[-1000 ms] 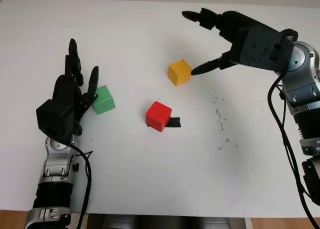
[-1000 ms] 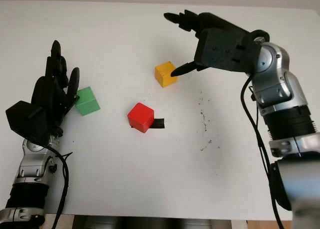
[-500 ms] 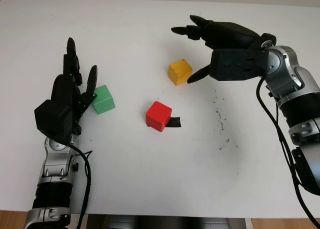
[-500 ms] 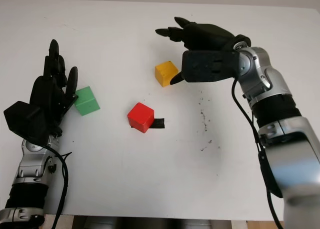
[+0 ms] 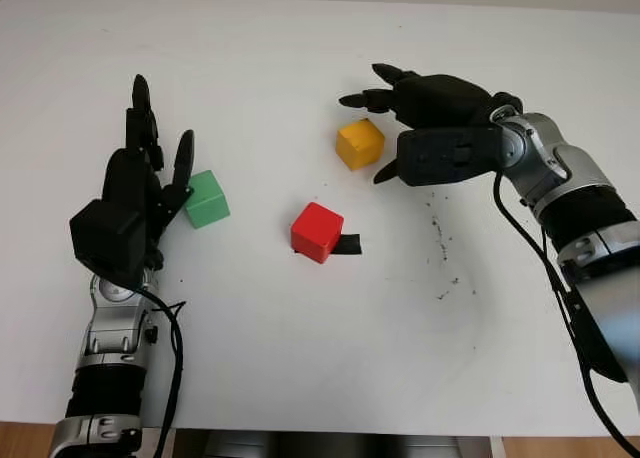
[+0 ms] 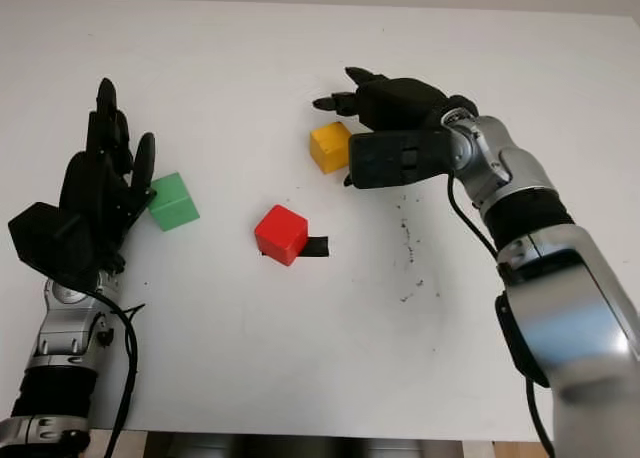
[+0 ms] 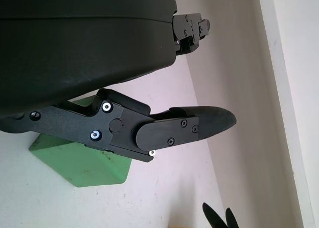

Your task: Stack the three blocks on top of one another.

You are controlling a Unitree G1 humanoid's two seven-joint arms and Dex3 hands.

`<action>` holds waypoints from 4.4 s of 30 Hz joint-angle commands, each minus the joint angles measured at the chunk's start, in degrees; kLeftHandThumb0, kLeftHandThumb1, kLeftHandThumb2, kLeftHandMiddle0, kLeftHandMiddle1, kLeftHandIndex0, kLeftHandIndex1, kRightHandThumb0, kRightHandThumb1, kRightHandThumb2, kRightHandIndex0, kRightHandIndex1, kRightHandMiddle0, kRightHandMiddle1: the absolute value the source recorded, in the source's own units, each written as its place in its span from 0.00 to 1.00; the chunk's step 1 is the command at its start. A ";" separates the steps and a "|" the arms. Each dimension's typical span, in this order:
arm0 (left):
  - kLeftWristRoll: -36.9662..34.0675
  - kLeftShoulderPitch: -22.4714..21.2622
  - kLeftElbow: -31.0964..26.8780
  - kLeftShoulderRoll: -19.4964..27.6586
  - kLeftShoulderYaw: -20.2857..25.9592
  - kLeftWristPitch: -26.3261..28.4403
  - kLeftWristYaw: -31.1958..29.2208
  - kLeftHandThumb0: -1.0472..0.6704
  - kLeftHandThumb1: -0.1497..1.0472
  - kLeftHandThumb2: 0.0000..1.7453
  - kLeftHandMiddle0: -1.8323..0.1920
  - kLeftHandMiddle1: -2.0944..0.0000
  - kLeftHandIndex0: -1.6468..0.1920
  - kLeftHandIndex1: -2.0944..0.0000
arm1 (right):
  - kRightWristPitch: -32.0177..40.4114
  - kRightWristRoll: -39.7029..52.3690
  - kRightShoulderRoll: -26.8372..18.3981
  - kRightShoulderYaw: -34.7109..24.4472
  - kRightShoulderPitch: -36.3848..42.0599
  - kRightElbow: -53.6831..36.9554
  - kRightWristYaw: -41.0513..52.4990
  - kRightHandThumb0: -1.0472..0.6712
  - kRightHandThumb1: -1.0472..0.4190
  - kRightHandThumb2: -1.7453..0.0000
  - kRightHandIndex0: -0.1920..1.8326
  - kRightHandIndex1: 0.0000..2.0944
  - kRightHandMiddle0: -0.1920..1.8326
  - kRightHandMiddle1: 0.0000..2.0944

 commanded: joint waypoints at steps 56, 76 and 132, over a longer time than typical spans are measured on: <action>0.42 0.91 -0.61 -0.02 -0.53 0.37 1.00 0.23 1.00 0.29 0.99 0.97 0.97 0.98 | 2.64 16.97 -5.69 -9.21 8.87 -35.02 17.91 0.37 0.08 0.97 0.26 0.04 0.29 0.68; 0.67 1.25 -1.39 -0.69 -0.76 0.88 1.55 0.23 1.00 0.29 0.98 0.97 0.97 0.97 | 12.51 31.45 -4.59 -13.12 8.97 -47.73 35.20 0.36 0.09 0.97 0.26 0.03 0.33 0.67; 1.77 0.92 -1.17 -0.77 -0.75 0.62 2.10 0.23 1.00 0.29 0.97 0.97 0.96 0.97 | 21.74 33.88 3.48 -11.63 9.58 -29.98 42.98 0.32 0.09 0.97 0.21 0.02 0.31 0.75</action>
